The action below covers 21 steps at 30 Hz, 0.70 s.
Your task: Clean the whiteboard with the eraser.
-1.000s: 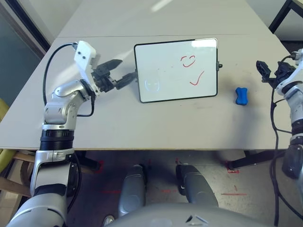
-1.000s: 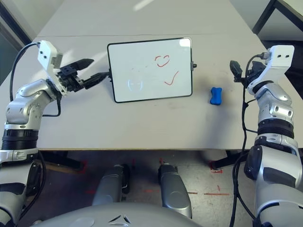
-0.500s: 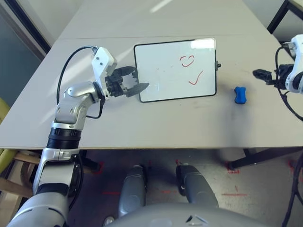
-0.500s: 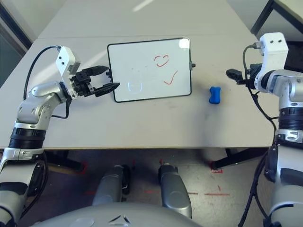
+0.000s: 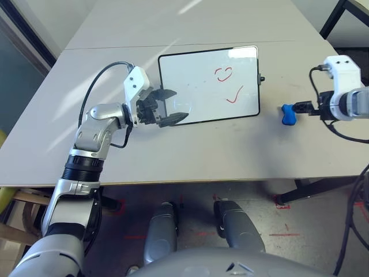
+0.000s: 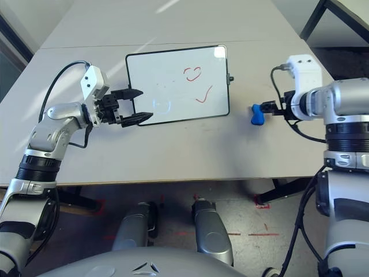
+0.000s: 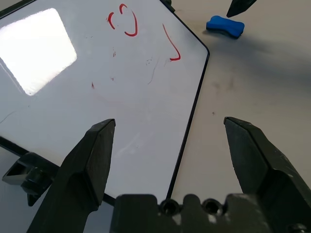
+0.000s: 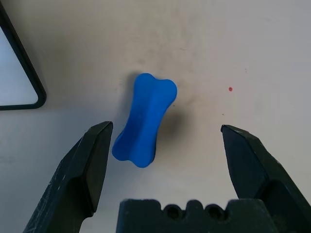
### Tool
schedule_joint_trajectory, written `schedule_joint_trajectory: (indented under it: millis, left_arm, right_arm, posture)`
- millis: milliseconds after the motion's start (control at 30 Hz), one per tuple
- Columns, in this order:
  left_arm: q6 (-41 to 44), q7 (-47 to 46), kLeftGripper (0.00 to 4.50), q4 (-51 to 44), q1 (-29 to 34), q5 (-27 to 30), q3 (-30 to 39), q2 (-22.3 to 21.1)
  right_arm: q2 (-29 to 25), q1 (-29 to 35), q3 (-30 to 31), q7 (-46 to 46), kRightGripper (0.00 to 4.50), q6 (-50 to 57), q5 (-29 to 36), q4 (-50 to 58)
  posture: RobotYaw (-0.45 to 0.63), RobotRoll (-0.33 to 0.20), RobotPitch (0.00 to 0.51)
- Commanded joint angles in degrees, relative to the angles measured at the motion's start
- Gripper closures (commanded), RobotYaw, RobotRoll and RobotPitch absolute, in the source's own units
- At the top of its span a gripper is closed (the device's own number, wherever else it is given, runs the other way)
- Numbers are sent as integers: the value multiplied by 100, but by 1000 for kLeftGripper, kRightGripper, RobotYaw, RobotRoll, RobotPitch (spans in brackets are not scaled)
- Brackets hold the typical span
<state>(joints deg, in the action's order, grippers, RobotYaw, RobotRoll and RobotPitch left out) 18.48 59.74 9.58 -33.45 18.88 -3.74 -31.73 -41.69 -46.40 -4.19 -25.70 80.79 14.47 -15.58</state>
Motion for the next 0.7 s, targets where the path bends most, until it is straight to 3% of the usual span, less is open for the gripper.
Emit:
schedule_joint_trajectory:
  millis: [33,700]
  left_arm:
    - [-60,33,0,-15,-15,-86,-89,37]
    - [-23,-22,0,-159,88,-64,-45,66]
  right_arm:
    - [121,-64,-17,133,40,53,-39,-37]
    - [608,-373,39,693,40,-536,-410,-1117]
  posture:
    - [-243,0,134]
    - [-217,0,123]
